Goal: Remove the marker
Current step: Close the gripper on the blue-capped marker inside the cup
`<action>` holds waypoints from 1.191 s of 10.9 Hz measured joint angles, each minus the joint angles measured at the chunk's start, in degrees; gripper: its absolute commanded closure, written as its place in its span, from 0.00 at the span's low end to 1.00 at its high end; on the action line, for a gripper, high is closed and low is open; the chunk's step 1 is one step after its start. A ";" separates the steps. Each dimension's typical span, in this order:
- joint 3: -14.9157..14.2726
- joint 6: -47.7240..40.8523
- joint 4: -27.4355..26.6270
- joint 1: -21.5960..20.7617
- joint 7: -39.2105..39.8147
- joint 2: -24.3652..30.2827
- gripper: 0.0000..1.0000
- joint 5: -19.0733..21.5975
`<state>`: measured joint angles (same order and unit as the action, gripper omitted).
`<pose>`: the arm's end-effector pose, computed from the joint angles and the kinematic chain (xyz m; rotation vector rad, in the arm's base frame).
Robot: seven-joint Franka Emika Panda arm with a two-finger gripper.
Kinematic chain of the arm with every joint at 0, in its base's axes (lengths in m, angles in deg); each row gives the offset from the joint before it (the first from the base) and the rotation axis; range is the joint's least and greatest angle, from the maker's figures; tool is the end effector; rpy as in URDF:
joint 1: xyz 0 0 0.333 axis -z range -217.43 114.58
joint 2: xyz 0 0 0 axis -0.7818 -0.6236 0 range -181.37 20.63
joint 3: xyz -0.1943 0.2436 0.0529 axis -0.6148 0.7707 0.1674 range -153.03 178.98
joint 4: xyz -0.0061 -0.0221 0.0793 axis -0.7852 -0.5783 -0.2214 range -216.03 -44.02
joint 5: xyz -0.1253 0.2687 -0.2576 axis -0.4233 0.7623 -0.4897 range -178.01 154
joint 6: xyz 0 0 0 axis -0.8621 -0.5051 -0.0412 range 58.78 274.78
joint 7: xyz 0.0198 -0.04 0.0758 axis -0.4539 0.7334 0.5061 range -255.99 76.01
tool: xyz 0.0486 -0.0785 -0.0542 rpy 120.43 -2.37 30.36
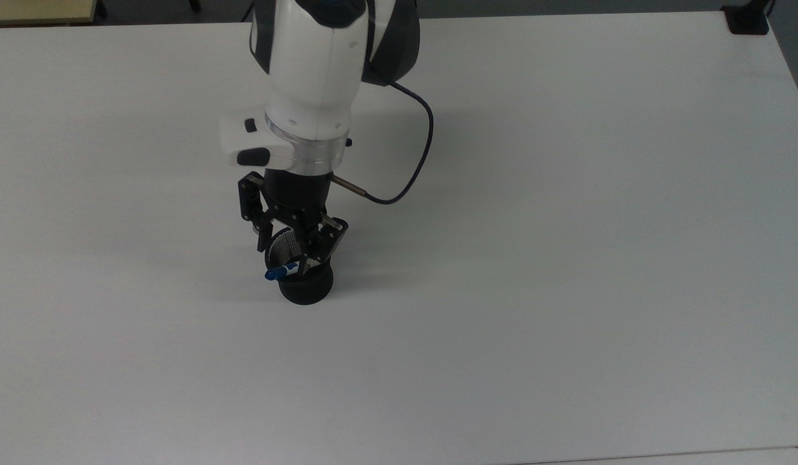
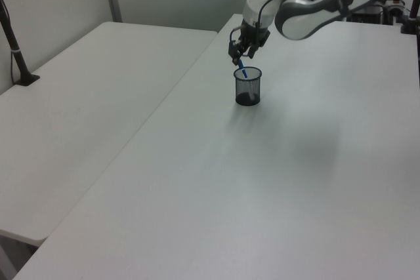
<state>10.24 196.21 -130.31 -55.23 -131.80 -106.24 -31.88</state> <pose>0.7129 0.0151 0.4171 2.8324 -0.7117 0.6455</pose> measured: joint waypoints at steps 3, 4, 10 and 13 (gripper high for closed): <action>0.06 2.61 0.03 -0.77 -9.55 -1.87 0.53 -6.82; 0.05 2.73 0.04 -0.76 -11.73 -1.93 0.53 -8.14; 0.05 2.73 0.18 -0.76 -12.91 -1.94 0.73 -8.51; 0.05 2.73 0.18 -0.76 -12.92 -1.96 0.85 -8.52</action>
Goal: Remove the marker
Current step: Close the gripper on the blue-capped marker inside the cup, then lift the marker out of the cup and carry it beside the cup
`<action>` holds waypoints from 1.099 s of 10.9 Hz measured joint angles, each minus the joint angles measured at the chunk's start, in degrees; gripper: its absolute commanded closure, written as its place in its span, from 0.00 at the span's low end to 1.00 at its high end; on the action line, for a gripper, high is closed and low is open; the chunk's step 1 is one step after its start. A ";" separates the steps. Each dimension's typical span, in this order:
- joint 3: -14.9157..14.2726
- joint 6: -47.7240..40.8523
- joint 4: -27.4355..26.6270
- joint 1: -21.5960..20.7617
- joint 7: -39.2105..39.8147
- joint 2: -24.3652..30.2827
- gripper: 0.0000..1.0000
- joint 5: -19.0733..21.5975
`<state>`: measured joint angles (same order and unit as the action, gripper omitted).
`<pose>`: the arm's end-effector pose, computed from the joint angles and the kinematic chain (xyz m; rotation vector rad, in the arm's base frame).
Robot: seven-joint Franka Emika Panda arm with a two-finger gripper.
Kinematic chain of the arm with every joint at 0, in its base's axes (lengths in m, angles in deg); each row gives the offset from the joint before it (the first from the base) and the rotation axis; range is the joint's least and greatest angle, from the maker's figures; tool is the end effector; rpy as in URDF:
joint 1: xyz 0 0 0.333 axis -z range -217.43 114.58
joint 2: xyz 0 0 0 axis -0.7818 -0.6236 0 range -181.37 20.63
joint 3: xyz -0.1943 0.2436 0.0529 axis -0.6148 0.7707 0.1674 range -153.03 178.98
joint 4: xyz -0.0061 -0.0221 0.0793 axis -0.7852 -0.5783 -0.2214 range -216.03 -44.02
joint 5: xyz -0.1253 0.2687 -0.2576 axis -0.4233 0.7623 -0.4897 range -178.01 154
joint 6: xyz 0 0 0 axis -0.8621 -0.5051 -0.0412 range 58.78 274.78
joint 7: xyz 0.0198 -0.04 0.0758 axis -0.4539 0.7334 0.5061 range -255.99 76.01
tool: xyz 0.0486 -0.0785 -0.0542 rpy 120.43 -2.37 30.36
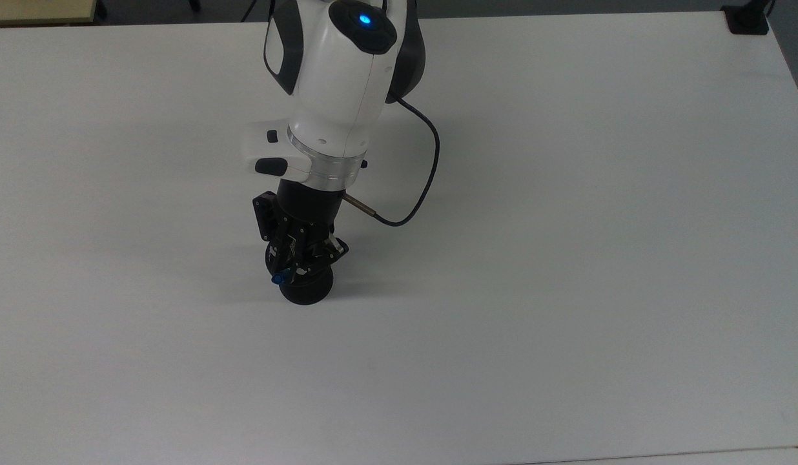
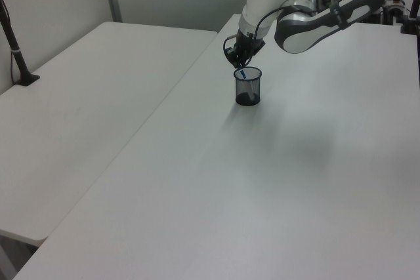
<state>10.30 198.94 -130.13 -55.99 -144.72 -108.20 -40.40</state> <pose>0.7189 0.0274 0.3997 2.7332 -0.8366 0.7477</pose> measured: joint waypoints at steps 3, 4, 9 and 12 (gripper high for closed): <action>0.00 0.00 0.01 0.00 0.00 0.01 0.95 -0.14; 0.00 0.00 0.02 0.00 0.00 0.01 0.95 -0.16; 0.00 0.00 0.18 -0.01 0.00 0.07 0.95 -0.22; 0.00 0.00 1.26 0.00 0.04 0.98 0.95 -0.22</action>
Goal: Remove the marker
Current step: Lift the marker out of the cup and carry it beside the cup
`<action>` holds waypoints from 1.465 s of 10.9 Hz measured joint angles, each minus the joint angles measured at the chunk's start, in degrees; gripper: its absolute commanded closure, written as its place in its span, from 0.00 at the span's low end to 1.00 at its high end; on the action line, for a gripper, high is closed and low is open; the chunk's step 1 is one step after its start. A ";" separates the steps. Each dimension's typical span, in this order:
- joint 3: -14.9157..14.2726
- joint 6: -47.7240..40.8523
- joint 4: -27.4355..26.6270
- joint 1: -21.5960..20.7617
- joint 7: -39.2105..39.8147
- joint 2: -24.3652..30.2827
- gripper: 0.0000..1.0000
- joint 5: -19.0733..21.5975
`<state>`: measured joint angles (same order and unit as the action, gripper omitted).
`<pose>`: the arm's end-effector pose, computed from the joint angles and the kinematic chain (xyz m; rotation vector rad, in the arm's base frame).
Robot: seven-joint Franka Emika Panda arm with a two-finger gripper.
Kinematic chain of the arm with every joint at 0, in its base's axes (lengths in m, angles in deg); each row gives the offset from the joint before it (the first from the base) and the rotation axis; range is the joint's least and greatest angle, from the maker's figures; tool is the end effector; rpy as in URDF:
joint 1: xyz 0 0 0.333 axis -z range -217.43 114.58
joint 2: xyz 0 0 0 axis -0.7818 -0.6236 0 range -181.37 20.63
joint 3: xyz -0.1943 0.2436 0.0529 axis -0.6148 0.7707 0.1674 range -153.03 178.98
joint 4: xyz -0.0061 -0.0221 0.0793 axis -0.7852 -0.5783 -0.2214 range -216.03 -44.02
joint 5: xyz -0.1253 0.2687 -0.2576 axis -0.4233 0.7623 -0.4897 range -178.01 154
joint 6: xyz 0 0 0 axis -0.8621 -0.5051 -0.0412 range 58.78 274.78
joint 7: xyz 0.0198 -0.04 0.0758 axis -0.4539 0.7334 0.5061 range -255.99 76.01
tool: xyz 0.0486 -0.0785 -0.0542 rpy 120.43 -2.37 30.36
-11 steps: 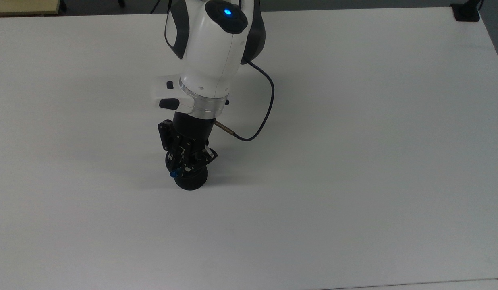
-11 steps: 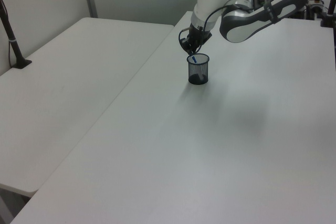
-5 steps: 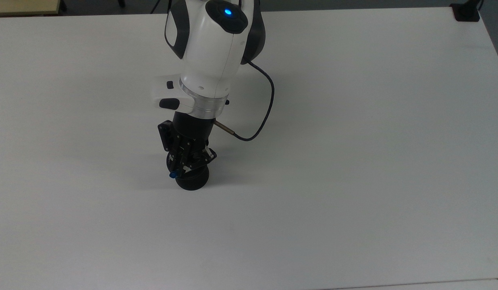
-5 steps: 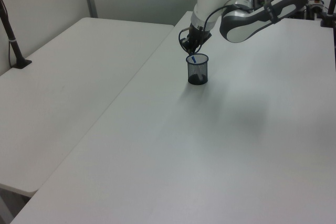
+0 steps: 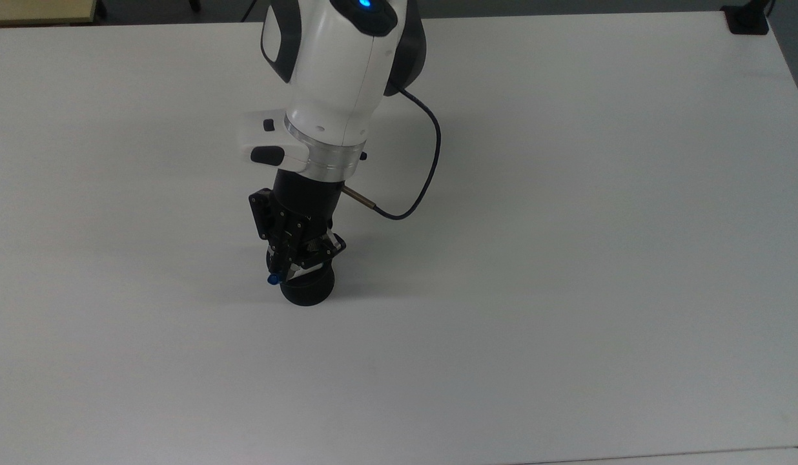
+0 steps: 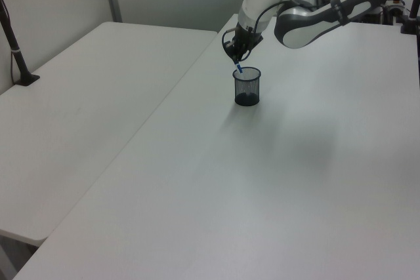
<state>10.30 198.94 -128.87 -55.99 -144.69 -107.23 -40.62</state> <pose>0.7211 0.0277 0.4229 2.7274 -0.8402 0.8040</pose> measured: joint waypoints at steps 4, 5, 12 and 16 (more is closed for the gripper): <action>0.00 0.00 0.56 0.01 0.24 4.33 0.94 0.00; 0.00 -0.03 0.63 -0.05 0.89 6.41 0.94 0.00; 5.59 -10.34 -2.79 -3.36 15.22 10.48 0.94 3.06; 6.58 -10.30 -4.60 -5.33 15.68 4.17 0.91 4.01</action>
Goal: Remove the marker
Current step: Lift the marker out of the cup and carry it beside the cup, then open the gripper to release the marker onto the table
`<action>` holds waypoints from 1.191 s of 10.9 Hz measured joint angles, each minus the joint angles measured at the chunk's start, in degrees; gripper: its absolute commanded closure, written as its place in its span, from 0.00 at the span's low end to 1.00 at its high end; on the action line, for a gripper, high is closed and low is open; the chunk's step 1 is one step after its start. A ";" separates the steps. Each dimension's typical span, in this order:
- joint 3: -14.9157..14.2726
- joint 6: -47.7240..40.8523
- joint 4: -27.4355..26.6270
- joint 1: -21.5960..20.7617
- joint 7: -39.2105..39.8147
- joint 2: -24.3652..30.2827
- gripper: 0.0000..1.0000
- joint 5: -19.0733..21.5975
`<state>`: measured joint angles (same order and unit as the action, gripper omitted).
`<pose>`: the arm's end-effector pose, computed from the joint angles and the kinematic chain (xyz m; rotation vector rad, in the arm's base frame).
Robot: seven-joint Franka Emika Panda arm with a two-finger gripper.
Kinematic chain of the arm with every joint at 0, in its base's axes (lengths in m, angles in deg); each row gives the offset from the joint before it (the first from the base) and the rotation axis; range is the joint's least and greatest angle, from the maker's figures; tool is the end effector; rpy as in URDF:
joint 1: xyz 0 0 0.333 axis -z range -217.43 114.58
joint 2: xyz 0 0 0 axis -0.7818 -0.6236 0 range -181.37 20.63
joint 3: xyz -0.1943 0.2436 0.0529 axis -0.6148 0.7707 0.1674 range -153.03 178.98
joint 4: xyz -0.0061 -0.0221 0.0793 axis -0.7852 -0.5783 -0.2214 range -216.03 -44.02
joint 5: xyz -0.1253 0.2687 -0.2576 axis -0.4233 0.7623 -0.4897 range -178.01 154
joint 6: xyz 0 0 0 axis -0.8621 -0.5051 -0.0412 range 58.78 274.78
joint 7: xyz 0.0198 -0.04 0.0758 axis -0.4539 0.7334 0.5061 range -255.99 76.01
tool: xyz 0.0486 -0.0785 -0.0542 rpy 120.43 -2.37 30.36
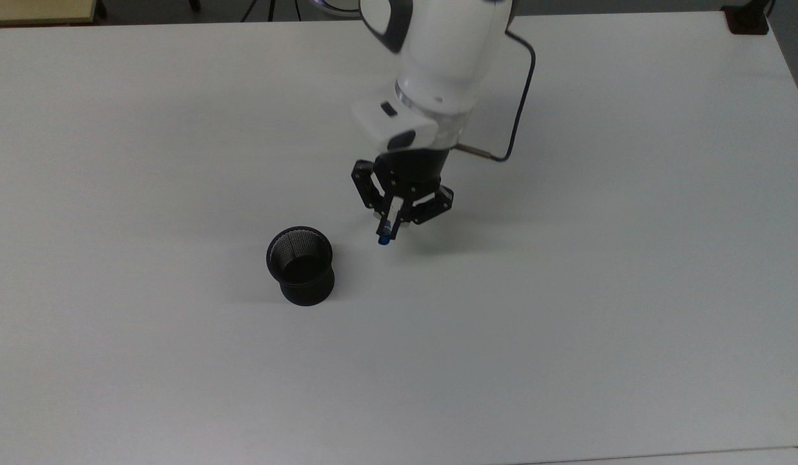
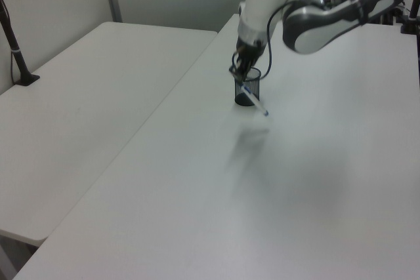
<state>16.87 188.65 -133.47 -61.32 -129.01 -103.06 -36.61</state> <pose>0.6738 0.1474 0.4151 2.8781 -0.3097 0.5102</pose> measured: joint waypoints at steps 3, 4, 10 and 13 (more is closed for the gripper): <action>0.00 2.36 0.29 -0.10 0.06 -4.11 0.25 5.53; 0.00 2.39 0.32 -0.11 0.08 -4.24 0.00 6.47; 0.08 -2.86 2.07 -0.19 4.25 -1.98 0.00 6.78; -0.06 -17.39 2.56 0.05 16.73 4.72 0.00 11.07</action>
<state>16.82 171.25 -130.91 -61.27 -112.28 -98.34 -25.54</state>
